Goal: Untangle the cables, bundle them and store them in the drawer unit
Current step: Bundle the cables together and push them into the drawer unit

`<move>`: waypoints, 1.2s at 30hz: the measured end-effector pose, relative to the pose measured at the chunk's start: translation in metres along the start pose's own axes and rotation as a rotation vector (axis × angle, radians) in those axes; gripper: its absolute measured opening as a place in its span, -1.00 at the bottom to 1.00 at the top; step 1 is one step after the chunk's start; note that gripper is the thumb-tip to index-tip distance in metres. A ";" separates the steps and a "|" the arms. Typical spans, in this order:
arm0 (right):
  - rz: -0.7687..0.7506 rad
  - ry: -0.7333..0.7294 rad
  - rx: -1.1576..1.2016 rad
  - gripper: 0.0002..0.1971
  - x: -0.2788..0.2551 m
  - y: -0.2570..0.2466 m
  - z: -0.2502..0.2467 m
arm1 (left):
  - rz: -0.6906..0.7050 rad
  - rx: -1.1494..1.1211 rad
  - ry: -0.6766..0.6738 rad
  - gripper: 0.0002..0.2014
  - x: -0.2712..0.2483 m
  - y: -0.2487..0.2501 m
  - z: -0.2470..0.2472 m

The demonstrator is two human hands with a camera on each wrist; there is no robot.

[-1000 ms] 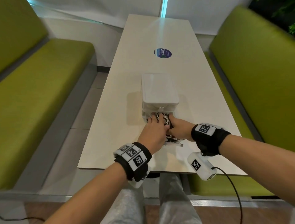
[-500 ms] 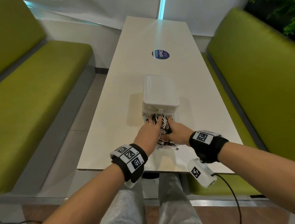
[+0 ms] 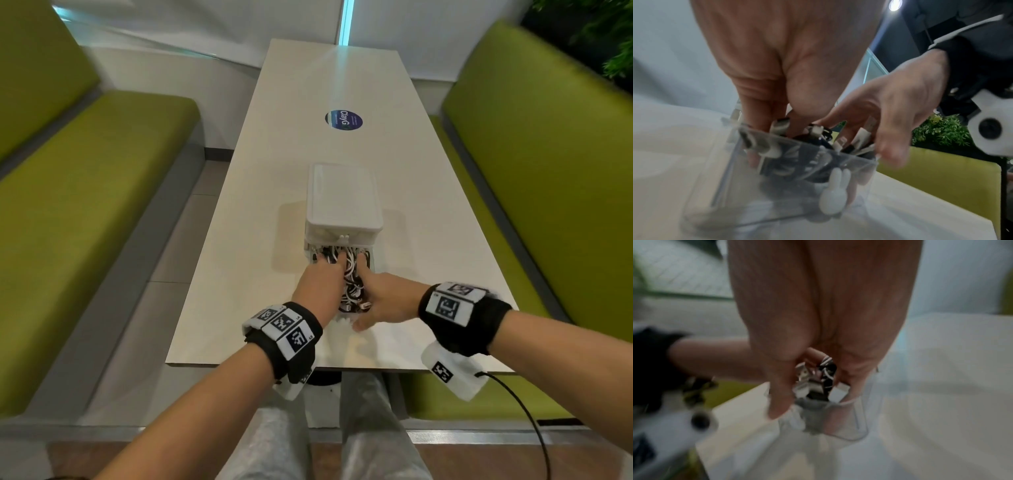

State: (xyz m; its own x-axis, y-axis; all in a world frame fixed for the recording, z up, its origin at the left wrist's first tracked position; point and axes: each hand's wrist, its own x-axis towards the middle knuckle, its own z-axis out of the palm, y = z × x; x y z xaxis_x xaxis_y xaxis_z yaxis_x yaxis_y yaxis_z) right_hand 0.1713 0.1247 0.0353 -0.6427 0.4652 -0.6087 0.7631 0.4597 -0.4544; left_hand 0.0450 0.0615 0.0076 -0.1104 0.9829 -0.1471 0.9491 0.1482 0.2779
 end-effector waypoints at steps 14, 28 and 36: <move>-0.013 0.239 -0.193 -0.13 -0.004 -0.010 0.013 | 0.023 -0.201 -0.331 -0.04 -0.005 -0.006 -0.002; -0.168 0.462 -0.134 -0.59 -0.026 0.011 0.020 | -0.097 0.036 -0.201 -0.15 -0.003 0.008 0.019; -0.393 0.380 -0.258 -0.73 -0.037 0.027 0.019 | -0.074 -0.092 -0.254 -0.07 0.000 0.005 0.014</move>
State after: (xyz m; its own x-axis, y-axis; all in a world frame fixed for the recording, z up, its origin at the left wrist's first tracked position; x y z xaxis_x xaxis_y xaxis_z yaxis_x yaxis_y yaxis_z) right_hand 0.2174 0.1051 0.0331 -0.8889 0.4390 -0.1309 0.4528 0.7985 -0.3966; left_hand 0.0535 0.0608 -0.0039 -0.0897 0.9121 -0.4001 0.9091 0.2391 0.3411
